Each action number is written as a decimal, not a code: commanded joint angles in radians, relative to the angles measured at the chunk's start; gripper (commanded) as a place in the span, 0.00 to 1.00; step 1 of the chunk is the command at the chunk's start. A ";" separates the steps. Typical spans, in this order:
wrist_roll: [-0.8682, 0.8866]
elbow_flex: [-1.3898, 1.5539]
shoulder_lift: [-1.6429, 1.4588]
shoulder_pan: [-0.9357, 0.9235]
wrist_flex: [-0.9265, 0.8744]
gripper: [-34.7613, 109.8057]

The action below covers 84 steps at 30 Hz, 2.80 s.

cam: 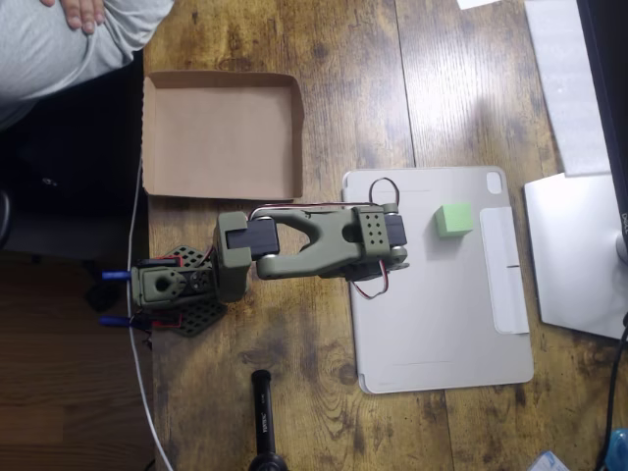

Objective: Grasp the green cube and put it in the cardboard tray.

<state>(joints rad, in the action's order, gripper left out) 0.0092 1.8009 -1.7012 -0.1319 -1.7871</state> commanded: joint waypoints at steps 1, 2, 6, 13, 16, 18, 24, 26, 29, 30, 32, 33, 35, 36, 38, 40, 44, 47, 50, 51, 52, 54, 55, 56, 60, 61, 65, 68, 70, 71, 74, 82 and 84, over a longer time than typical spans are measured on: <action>0.029 0.018 -0.087 0.035 -0.014 0.24; 0.029 0.018 -0.087 0.035 -0.014 0.24; 0.029 0.018 -0.087 0.035 -0.014 0.24; 0.029 0.018 -0.087 0.035 -0.014 0.24; 0.029 0.018 -0.087 0.035 -0.014 0.24; 0.029 0.018 -0.091 0.035 -0.014 0.24; 0.026 -0.015 -0.081 0.014 -0.012 0.24; 0.029 -0.031 -0.072 0.005 -0.012 0.24; 0.031 -0.028 -0.066 0.008 -0.012 0.24; 0.031 -0.028 -0.064 0.009 -0.012 0.24; 0.034 -0.028 -0.069 0.009 -0.012 0.24; 0.035 -0.028 -0.078 0.009 -0.012 0.24; 0.040 -0.028 -0.101 0.008 -0.012 0.24; 0.043 -0.029 -0.110 0.006 -0.011 0.24; 0.052 -0.072 -0.067 0.002 -0.011 0.24; 0.069 -0.132 0.003 -0.009 -0.008 0.24; 0.115 -0.288 0.126 -0.009 -0.005 0.24; 0.137 -0.403 0.164 -0.002 0.011 0.24; 0.115 -0.538 0.209 -0.005 -0.003 0.24; 0.106 -0.580 0.222 -0.008 -0.003 0.24; 0.100 -0.618 0.238 -0.012 -0.003 0.24; 0.087 -0.693 0.262 -0.018 -0.003 0.24; 0.083 -0.735 0.273 -0.018 -0.003 0.24; 0.078 -0.778 0.285 -0.017 -0.003 0.25; 0.043 -0.979 0.351 0.012 -0.008 0.27; 0.028 -1.020 0.364 0.025 -0.008 0.29; -0.038 -1.166 0.414 0.084 -0.009 0.32; -0.029 -1.252 0.469 0.112 -0.009 0.33; -0.023 -1.301 0.514 0.130 -0.009 0.33; -0.021 -1.327 0.538 0.138 -0.009 0.33; -0.009 -1.405 0.618 0.153 -0.009 0.33; -0.014 -1.597 0.815 0.187 -0.009 0.36; -0.017 -1.631 0.836 0.196 -0.009 0.39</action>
<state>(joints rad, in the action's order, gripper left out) -0.0031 0.2301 -0.8575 0.0368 -1.7779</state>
